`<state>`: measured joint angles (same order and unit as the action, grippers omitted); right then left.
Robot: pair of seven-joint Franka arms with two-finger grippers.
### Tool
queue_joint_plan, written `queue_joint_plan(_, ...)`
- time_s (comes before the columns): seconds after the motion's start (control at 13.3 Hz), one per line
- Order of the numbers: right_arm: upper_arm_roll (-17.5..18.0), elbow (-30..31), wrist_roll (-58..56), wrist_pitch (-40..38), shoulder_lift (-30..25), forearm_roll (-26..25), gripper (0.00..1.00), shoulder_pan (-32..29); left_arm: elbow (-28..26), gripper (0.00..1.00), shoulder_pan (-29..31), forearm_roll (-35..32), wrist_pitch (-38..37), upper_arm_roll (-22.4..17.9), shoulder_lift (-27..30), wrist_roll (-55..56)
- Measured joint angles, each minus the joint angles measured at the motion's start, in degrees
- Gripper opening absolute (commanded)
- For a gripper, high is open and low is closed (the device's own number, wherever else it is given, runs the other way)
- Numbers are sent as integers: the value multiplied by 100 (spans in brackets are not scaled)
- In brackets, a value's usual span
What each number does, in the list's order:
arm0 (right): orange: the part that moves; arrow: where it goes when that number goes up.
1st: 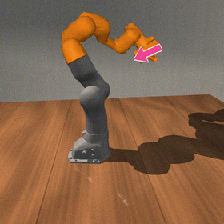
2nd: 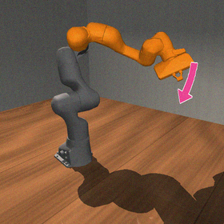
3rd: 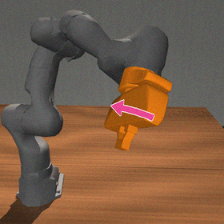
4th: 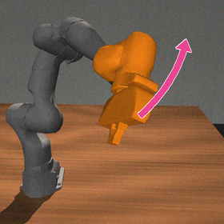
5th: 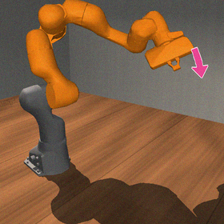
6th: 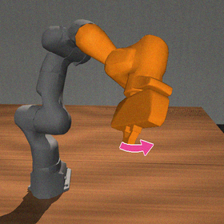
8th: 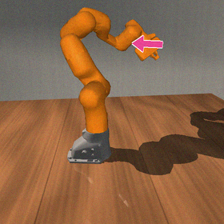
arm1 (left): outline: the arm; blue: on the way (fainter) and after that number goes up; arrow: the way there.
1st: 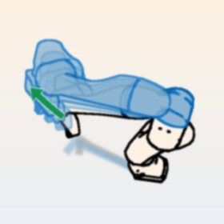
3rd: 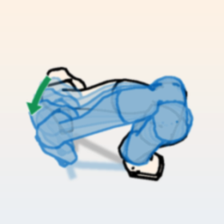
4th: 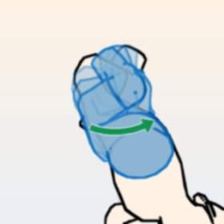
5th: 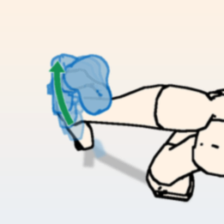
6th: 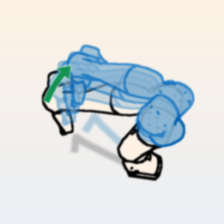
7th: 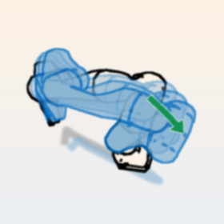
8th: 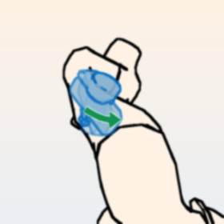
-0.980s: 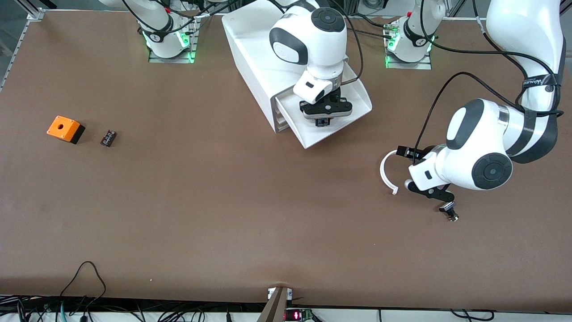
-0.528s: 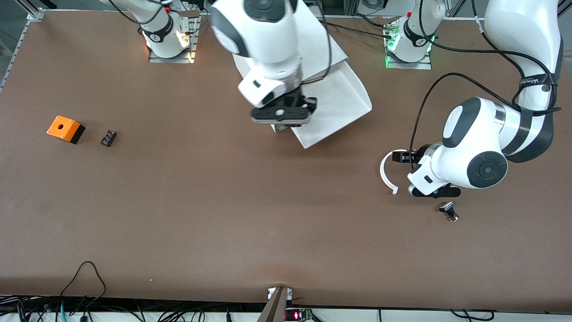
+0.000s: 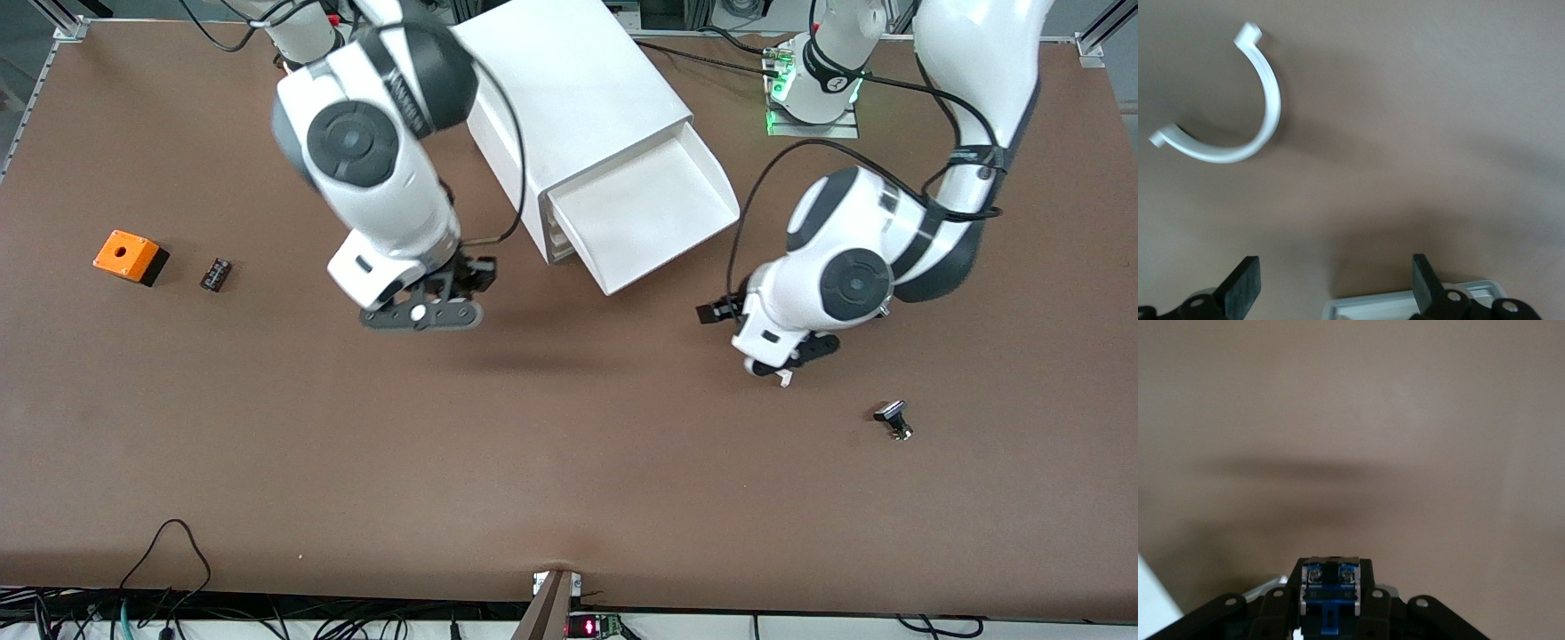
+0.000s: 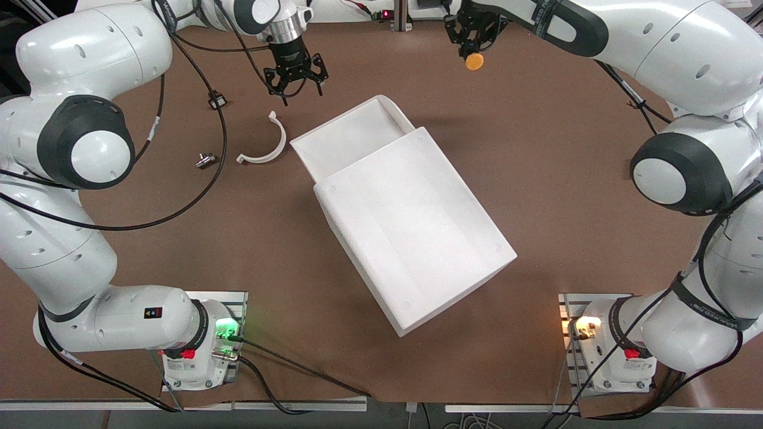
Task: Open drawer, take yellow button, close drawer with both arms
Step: 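Lift the button out with the right gripper while the left gripper reaches the drawer, then push the drawer shut with the left gripper while the right gripper lowers the button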
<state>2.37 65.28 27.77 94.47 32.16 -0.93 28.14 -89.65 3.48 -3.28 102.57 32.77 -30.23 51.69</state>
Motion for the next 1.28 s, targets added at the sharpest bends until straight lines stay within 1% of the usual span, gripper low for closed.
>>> queue_joint_plan(0.23, -404, 522, -377, 298, 27, 0, 0, -98, -366, 99, -7, 0, 105, 452, 148, 787)
queue_joint_plan(0.38, -671, 977, -588, 610, 40, -1, 0, -100, -687, 99, -1, -1, 279, 634, 305, 939)
queue_joint_plan(0.53, -974, 1533, -871, 1103, 36, -1, 0, -102, -898, 99, 14, 8, 361, 771, 427, 989)
queue_joint_plan(0.83, -1500, 2717, -1414, 2435, 27, -1, 0, -115, -1137, 99, 43, 146, 379, 1162, 507, 1183)
queue_joint_plan(1.06, -1843, 3616, -1847, 3719, 21, -1, 0, -116, -1298, 99, 42, 237, 398, 1445, 515, 1250)
queue_joint_plan(1.21, -1998, 4187, -2027, 4508, 30, -1, 0, -161, -1381, 99, 48, 400, 411, 1535, 518, 1251)
queue_joint_plan(1.28, -2028, 4372, -2125, 4766, 46, -1, 0, -234, -1415, 99, 56, 449, 413, 1598, 517, 1251)
